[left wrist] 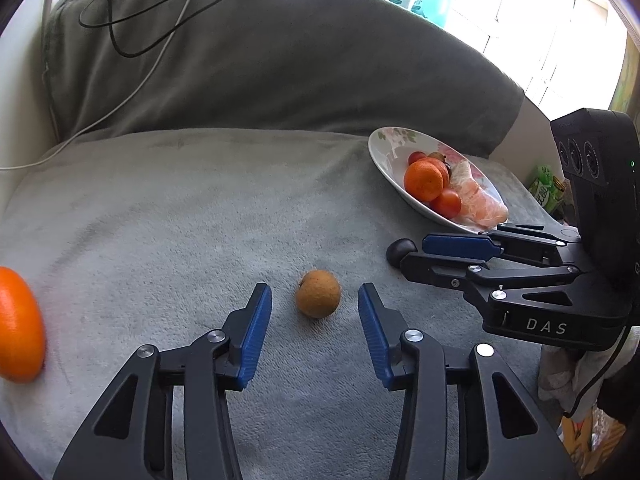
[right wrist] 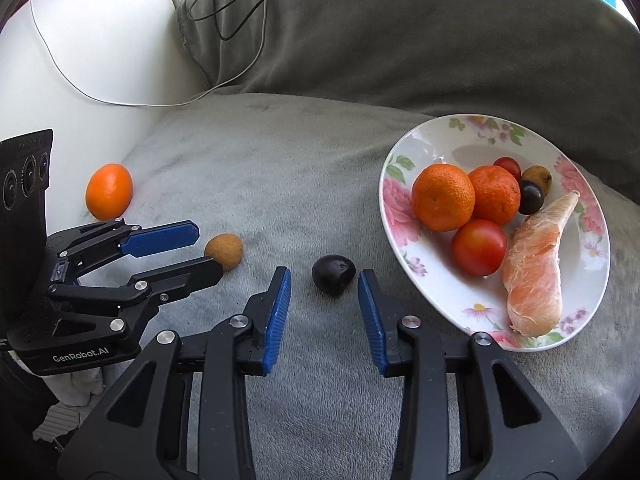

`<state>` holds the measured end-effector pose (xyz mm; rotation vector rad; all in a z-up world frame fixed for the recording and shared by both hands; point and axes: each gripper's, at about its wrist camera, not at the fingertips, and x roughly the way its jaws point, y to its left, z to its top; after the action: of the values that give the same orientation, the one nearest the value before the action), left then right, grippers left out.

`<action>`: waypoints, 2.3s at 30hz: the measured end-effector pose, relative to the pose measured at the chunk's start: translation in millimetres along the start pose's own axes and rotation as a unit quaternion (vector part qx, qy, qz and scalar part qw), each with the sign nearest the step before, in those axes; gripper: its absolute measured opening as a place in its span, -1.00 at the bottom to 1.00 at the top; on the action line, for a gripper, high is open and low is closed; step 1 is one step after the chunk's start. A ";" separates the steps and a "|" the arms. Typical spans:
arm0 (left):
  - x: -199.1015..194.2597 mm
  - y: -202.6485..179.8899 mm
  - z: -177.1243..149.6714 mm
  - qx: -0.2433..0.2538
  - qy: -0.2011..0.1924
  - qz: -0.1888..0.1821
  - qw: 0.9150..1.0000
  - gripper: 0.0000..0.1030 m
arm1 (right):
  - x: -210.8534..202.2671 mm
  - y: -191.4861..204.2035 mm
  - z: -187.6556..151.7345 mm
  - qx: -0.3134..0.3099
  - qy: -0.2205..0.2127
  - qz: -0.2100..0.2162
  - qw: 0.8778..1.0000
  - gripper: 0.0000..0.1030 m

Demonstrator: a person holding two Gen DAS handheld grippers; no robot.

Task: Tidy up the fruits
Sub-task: 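Grasp the dark plum with the right tool while the left tool grasps the brown longan, then carry the plum and longan over the plate with both tools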

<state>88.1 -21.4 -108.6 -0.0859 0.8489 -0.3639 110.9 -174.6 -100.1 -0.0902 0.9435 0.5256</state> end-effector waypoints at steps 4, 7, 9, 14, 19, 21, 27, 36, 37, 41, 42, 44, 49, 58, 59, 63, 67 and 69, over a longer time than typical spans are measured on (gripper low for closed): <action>4.4 -0.2 1.8 0.004 0.007 0.001 1.000 -0.18 | 3.6 1.0 1.3 -0.003 0.003 -0.007 1.000 -0.30; 7.1 -0.1 3.3 0.005 0.011 0.000 1.000 -0.22 | 6.0 0.4 2.1 -0.003 0.006 -0.007 1.000 -0.39; 9.1 0.5 3.8 0.004 0.015 0.001 1.000 -0.26 | 8.6 1.2 3.5 -0.005 0.008 -0.007 1.000 -0.40; 12.1 2.4 6.2 0.001 0.020 0.001 1.000 -0.39 | 12.1 2.5 5.0 -0.006 0.010 -0.010 1.000 -0.45; 10.2 1.0 7.3 0.004 0.018 0.000 1.000 -0.55 | 15.2 1.4 5.2 -0.006 0.012 -0.013 1.000 -0.54; 9.9 0.3 7.8 0.006 0.017 0.001 1.000 -0.55 | 14.9 1.7 5.2 -0.006 0.012 -0.014 1.000 -0.54; 7.3 1.3 9.1 0.002 0.013 0.001 1.000 -0.55 | 10.6 0.4 4.5 -0.005 0.008 -0.008 1.000 -0.56; -4.3 1.7 10.5 0.001 0.001 0.000 1.000 -0.55 | -12.4 -3.9 2.5 0.003 -0.013 0.008 1.000 -0.56; -5.7 1.2 11.1 0.001 -0.001 -0.001 1.000 -0.55 | -15.8 -4.8 2.4 0.004 -0.016 0.010 1.000 -0.56; -11.1 -1.9 15.0 0.003 -0.009 -0.003 1.000 -0.55 | -30.7 -9.8 2.7 0.011 -0.031 0.015 0.999 -0.56; -12.3 -2.9 16.1 0.004 -0.010 -0.003 1.000 -0.55 | -35.1 -11.5 2.6 0.014 -0.035 0.016 0.999 -0.56; -13.6 -5.3 18.8 0.007 -0.013 -0.004 1.000 -0.55 | -43.8 -15.3 3.2 0.019 -0.045 0.015 0.999 -0.56; -12.1 -14.4 29.2 0.012 -0.022 -0.009 1.000 -0.55 | -67.8 -26.2 4.3 0.027 -0.070 0.003 0.997 -0.56; -5.6 -30.2 53.6 0.022 -0.038 -0.019 0.999 -0.55 | -90.1 -56.5 5.6 0.053 -0.092 -0.026 0.994 -0.56; -4.5 -31.9 56.0 0.023 -0.039 -0.021 0.999 -0.55 | -91.2 -60.2 4.8 0.056 -0.093 -0.029 0.994 -0.56; 0.7 -39.9 65.3 0.028 -0.042 -0.027 0.998 -0.55 | -94.6 -74.4 1.3 0.068 -0.093 -0.037 0.993 -0.56; 7.6 -48.3 75.0 0.030 -0.043 -0.034 0.998 -0.55 | -96.4 -86.8 -1.8 0.081 -0.095 -0.042 0.991 -0.56; 11.5 -51.7 78.6 0.030 -0.042 -0.037 0.998 -0.55 | -96.4 -91.5 -2.6 0.085 -0.095 -0.043 0.991 -0.56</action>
<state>139.3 -79.2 -53.6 -0.0760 0.7514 -0.4523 106.2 -292.6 -39.2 0.0715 0.7899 0.3663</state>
